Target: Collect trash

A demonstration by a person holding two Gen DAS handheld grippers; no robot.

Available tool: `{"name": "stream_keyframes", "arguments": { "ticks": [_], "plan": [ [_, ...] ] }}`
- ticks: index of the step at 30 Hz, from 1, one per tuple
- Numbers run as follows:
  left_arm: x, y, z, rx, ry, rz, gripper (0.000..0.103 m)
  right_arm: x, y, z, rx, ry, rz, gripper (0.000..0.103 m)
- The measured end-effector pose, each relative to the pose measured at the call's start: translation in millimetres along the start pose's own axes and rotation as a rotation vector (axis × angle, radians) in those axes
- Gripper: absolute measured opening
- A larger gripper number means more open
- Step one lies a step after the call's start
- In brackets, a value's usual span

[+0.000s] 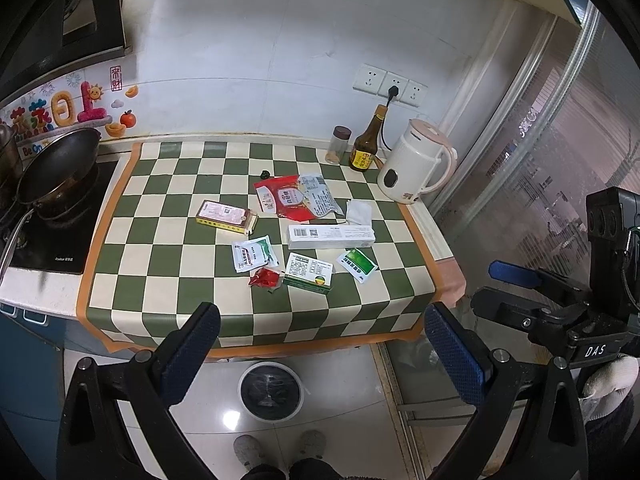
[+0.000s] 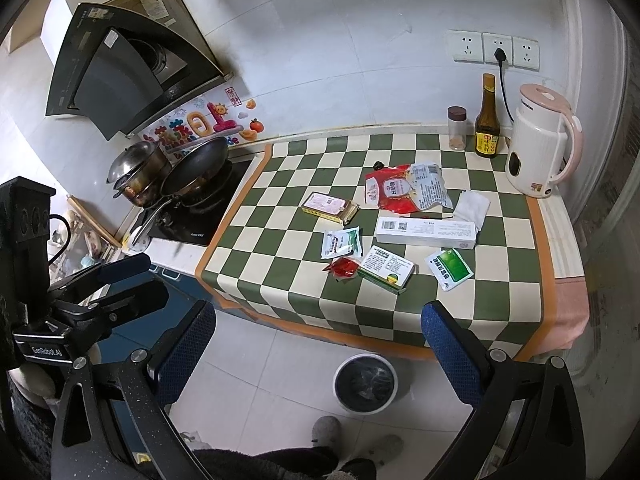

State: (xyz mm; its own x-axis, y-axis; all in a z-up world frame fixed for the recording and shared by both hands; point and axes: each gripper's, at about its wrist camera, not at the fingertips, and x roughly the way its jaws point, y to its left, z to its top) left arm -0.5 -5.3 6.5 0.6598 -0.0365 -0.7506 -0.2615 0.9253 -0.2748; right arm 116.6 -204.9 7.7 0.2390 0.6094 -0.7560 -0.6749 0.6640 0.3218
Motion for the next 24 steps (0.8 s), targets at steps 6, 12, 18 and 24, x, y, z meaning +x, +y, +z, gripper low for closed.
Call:
{"name": "stream_keyframes", "arguments": {
  "ticks": [6, 12, 18, 24],
  "plan": [
    [0.3, -0.5, 0.1, 0.0, -0.001, -0.001, 0.103, 0.0, 0.6, 0.3, 0.001, 0.0, 0.0, 0.103],
    [0.0, 0.3, 0.2, -0.001, 0.001, -0.001, 0.103, 0.1, 0.7, 0.2, 0.001, -0.001, 0.002, 0.103],
    [2.3, -1.0, -0.6, -0.003, 0.005, 0.001, 0.103, 2.5, 1.8, 1.1, 0.002, 0.004, 0.007, 0.103],
    [3.0, -0.9, -1.5, -0.001, 0.007, -0.001, 0.103, 5.6, 6.2, 3.8, -0.003, 0.008, 0.006, 0.103]
  ]
}}
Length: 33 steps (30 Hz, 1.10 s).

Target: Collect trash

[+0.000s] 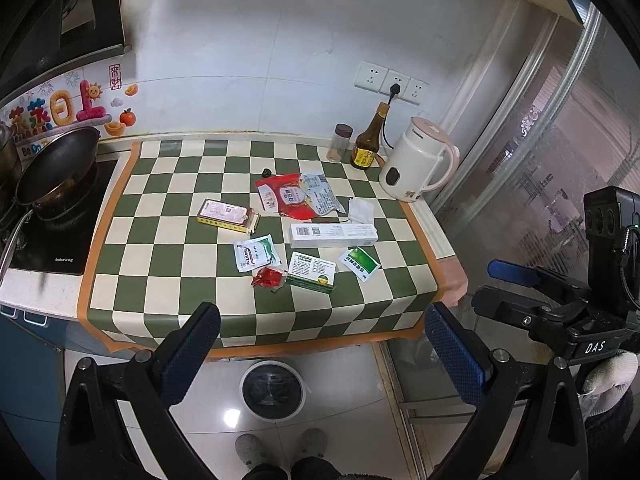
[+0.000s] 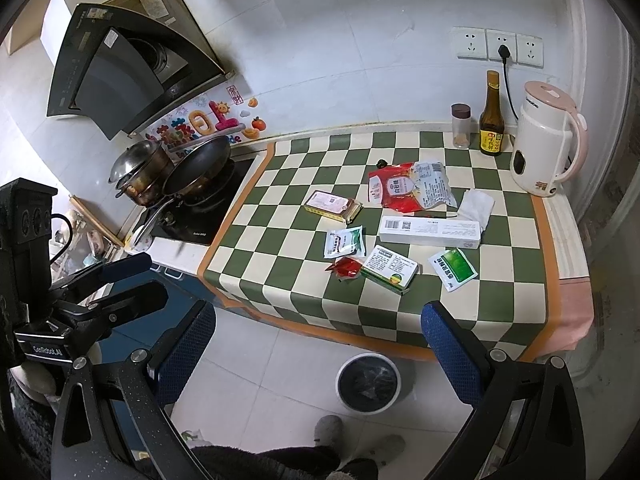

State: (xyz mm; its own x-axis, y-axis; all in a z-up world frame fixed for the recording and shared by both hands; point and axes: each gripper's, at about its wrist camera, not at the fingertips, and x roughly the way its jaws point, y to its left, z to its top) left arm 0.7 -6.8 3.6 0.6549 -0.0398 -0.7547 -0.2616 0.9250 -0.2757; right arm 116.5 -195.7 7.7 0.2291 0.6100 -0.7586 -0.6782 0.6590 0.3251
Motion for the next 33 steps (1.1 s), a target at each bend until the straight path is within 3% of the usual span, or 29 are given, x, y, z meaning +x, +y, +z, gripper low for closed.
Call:
{"name": "stream_keyframes", "arguments": {
  "ticks": [10, 13, 15, 17, 19, 23, 28, 31, 33],
  "plan": [
    [10, 14, 2, -0.005, 0.016, -0.006, 0.103, 4, 1, -1, 0.006, 0.003, 0.002, 0.103],
    [20, 25, 6, -0.004, 0.014, 0.161, 0.103, 8, 3, -2, 0.029, -0.016, -0.027, 0.103],
    [35, 33, 9, 0.017, 0.016, 0.338, 0.103, 14, 2, 0, 0.053, -0.026, -0.113, 0.103],
    [54, 42, 9, 0.018, 0.006, 0.456, 0.103, 25, -1, 4, 0.078, -0.017, -0.208, 0.103],
    [73, 57, 11, -0.003, 0.021, 0.511, 0.103, 37, -11, 9, 0.101, -0.004, -0.268, 0.103],
    [130, 83, 8, -0.129, 0.134, 0.536, 0.103, 77, -38, 19, 0.092, 0.052, -0.38, 0.103],
    [191, 89, 9, -0.268, 0.242, 0.59, 0.103, 151, -84, 47, -0.075, 0.161, -0.467, 0.103],
    [229, 93, 7, -0.407, 0.297, 0.607, 0.103, 208, -112, 67, -0.214, 0.279, -0.455, 0.101],
    [255, 93, 2, -0.516, 0.346, 0.617, 0.103, 245, -124, 76, -0.308, 0.358, -0.424, 0.094]
  ]
}}
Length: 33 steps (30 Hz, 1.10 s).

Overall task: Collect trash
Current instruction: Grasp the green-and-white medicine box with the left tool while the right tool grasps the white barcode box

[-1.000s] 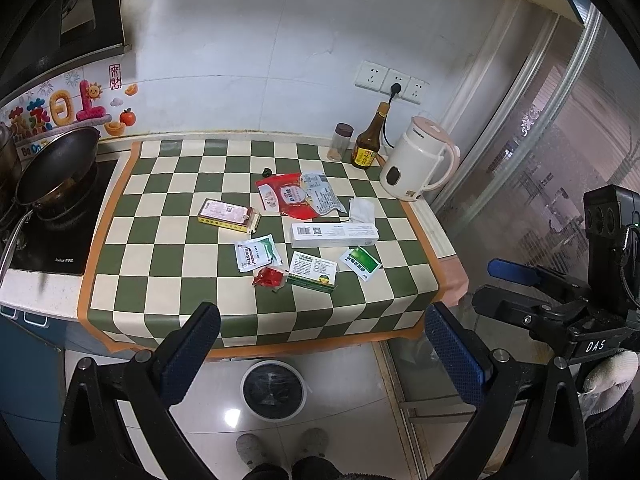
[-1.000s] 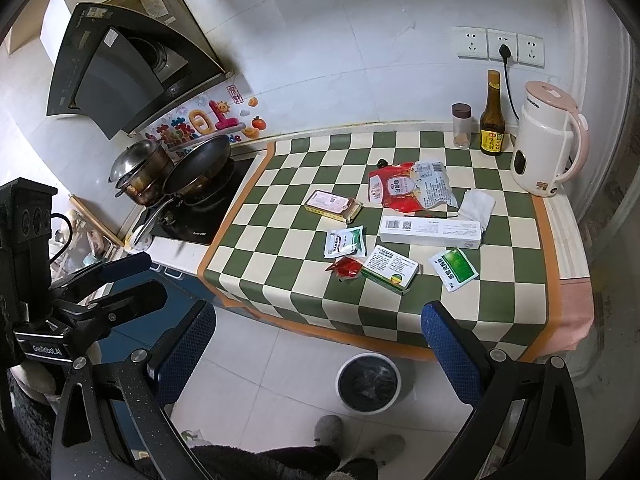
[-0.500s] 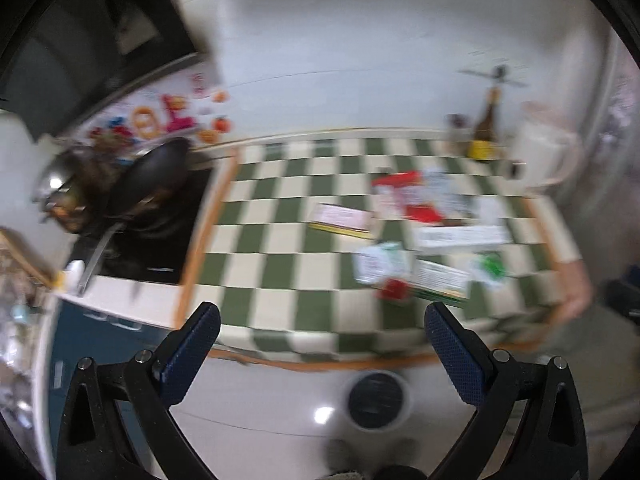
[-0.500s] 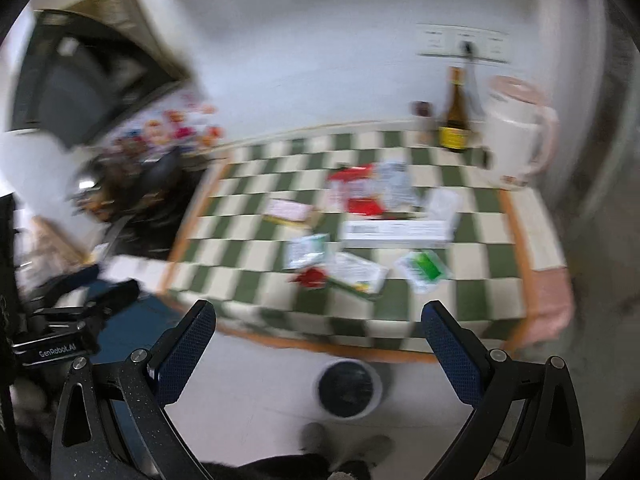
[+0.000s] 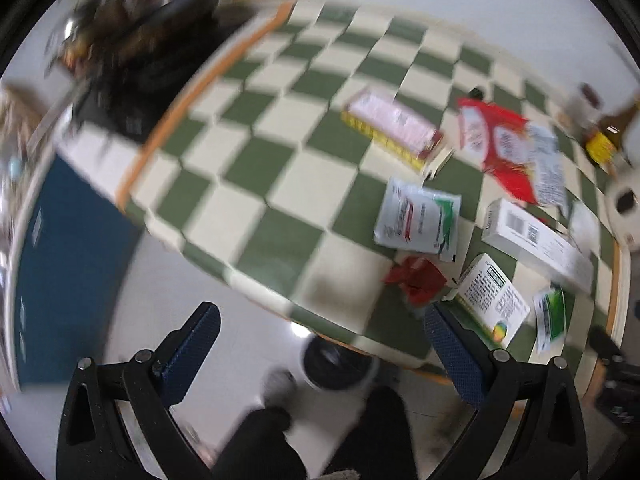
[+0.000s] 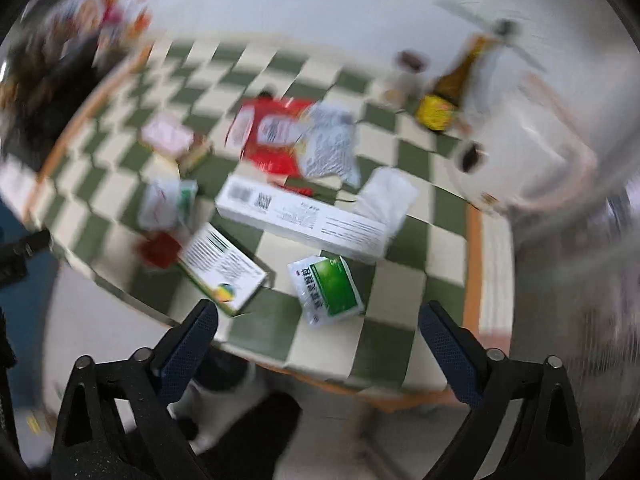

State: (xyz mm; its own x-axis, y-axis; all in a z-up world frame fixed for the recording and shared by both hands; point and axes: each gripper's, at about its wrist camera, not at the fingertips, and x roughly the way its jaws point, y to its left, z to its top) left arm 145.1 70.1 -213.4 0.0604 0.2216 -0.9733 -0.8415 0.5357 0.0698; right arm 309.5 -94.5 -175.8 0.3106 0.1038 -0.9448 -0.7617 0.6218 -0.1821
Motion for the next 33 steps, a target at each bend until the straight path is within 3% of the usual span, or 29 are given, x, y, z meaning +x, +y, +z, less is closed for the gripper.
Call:
{"name": "stream_keyframes", "arguments": {
  "ticks": [6, 9, 11, 12, 15, 17, 20, 21, 24, 26, 30, 33],
  "plan": [
    [51, -35, -17, -0.252, 0.202, -0.023, 0.103, 101, 7, 52, -0.334, 0.1, 0.02, 0.091],
    [65, -49, -29, -0.335, 0.289, -0.089, 0.103, 140, 16, 65, -0.457, 0.164, 0.06, 0.091],
    [70, -60, -33, -0.381, 0.326, -0.131, 0.103, 164, 22, 67, -0.52, 0.206, 0.073, 0.085],
    [71, -65, -32, -0.395, 0.336, -0.154, 0.103, 168, 22, 68, -0.524, 0.204, 0.062, 0.076],
    [72, -85, -27, -0.431, 0.359, -0.215, 0.103, 169, 9, 80, -0.406, 0.204, 0.165, 0.063],
    [73, -98, -21, -0.445, 0.364, -0.235, 0.103, 168, -9, 90, -0.269, 0.217, 0.24, 0.06],
    [77, -119, -13, -0.462, 0.379, -0.229, 0.102, 165, -33, 97, -0.142, 0.182, 0.238, 0.059],
    [79, -127, -10, -0.459, 0.39, -0.206, 0.099, 164, -41, 98, -0.105, 0.168, 0.225, 0.059],
    [84, -143, -6, -0.413, 0.403, -0.13, 0.073, 168, -56, 98, -0.036, 0.156, 0.194, 0.059],
    [79, -158, -2, -0.316, 0.369, -0.081, 0.071, 178, -60, 97, -0.004, 0.192, 0.203, 0.059],
    [69, -199, 3, 0.008, 0.284, -0.005, 0.071, 203, -58, 91, 0.033, 0.26, 0.251, 0.059],
    [67, -209, 9, 0.036, 0.261, 0.002, 0.072, 217, -51, 86, 0.042, 0.255, 0.251, 0.059]
  ]
}}
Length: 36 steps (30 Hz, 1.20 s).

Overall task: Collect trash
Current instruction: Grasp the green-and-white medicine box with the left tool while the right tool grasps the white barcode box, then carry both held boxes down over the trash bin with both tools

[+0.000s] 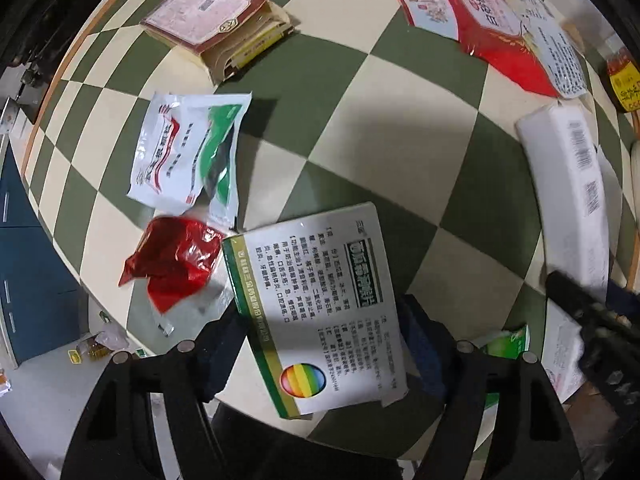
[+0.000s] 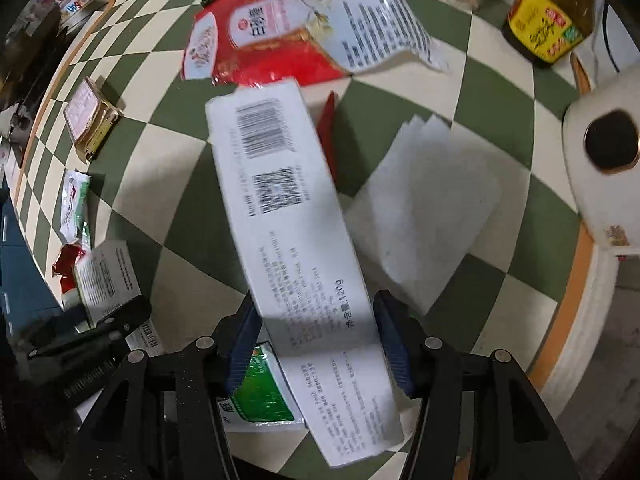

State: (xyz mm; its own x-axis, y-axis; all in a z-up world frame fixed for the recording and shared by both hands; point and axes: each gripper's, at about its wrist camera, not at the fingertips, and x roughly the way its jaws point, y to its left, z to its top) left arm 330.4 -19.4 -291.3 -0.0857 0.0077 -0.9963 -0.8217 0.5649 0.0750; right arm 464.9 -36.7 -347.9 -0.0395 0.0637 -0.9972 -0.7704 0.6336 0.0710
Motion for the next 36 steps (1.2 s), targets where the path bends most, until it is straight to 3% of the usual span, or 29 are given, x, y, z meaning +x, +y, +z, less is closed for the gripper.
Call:
{"name": "stream_keyframes", "arguments": {
  "ticks": [1, 6, 12, 14, 16, 18, 20, 26, 32, 36],
  "plan": [
    [0, -1, 2, -0.002, -0.007, -0.006, 0.067, 6, -1, 0, 0.0, 0.009, -0.001, 0.059],
    [-24, -12, 10, 0.061, -0.082, 0.049, 0.065, 14, 14, 5, -0.021, -0.046, -0.019, 0.056],
    [-86, -33, 7, 0.147, -0.251, 0.102, 0.065, -8, 22, 3, 0.071, -0.17, -0.028, 0.055],
    [-100, -20, -6, 0.175, -0.33, 0.105, 0.065, -32, 24, -7, 0.102, -0.201, -0.029, 0.055],
    [-90, 7, -31, 0.193, -0.401, 0.103, 0.065, -49, 30, -10, 0.129, -0.239, -0.035, 0.055],
    [-98, 34, -44, 0.211, -0.474, 0.088, 0.065, -75, 24, -31, 0.149, -0.277, -0.04, 0.055],
    [-98, 61, -45, 0.223, -0.524, 0.065, 0.065, -109, 8, -80, 0.166, -0.311, -0.037, 0.055],
    [-112, 137, -72, 0.299, -0.616, -0.018, 0.065, -153, 57, -158, 0.259, -0.424, -0.041, 0.055],
    [-109, 199, -108, 0.401, -0.625, -0.073, 0.065, -167, 122, -235, 0.415, -0.498, -0.002, 0.055],
    [-81, 234, -130, 0.441, -0.542, -0.092, 0.065, -148, 163, -279, 0.472, -0.472, -0.01, 0.055]
  ]
}}
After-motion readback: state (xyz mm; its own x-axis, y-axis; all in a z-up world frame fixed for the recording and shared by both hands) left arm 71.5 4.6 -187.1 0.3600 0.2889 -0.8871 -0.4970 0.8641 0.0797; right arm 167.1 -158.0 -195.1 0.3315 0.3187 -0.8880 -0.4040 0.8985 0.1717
